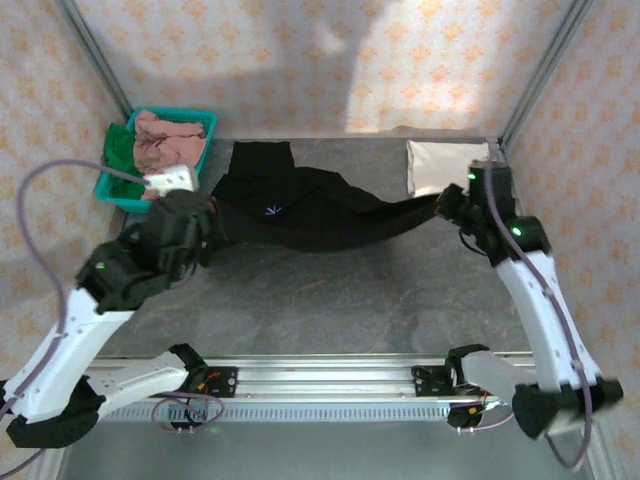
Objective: Fold and stack the t-shirts
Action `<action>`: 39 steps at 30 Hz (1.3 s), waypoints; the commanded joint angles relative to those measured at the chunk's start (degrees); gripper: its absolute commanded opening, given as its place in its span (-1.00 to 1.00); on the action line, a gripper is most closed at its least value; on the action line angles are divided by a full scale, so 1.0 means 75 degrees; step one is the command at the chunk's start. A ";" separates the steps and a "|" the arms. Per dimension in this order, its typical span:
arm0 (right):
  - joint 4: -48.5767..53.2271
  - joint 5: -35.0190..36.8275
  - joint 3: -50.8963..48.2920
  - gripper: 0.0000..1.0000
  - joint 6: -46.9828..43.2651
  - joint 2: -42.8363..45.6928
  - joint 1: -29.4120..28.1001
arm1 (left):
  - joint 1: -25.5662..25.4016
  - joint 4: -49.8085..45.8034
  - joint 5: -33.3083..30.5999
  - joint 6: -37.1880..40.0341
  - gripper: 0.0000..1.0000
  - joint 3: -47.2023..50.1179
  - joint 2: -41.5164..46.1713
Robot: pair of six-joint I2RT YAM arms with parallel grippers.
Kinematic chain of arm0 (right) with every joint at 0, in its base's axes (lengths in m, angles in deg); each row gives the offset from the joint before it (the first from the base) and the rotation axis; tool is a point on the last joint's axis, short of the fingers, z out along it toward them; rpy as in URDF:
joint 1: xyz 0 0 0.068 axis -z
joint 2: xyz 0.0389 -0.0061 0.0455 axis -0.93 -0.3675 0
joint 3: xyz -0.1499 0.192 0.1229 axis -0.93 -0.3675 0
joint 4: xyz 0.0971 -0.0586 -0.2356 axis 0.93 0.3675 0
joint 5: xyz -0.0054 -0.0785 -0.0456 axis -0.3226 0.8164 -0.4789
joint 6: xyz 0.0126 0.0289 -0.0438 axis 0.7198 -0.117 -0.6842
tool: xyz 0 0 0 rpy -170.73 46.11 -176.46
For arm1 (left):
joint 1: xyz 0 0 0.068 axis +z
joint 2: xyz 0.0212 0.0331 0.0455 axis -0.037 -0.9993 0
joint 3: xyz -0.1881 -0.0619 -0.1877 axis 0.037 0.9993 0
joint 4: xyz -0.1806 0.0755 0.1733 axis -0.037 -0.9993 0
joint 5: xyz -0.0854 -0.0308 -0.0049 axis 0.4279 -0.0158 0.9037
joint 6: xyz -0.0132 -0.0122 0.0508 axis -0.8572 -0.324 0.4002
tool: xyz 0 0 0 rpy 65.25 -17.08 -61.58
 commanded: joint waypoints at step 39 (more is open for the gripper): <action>0.0449 0.1756 0.7685 -1.00 0.0271 -0.4946 0.0425 | 0.5473 0.2080 0.6311 0.1715 -1.00 -0.5891 -0.4189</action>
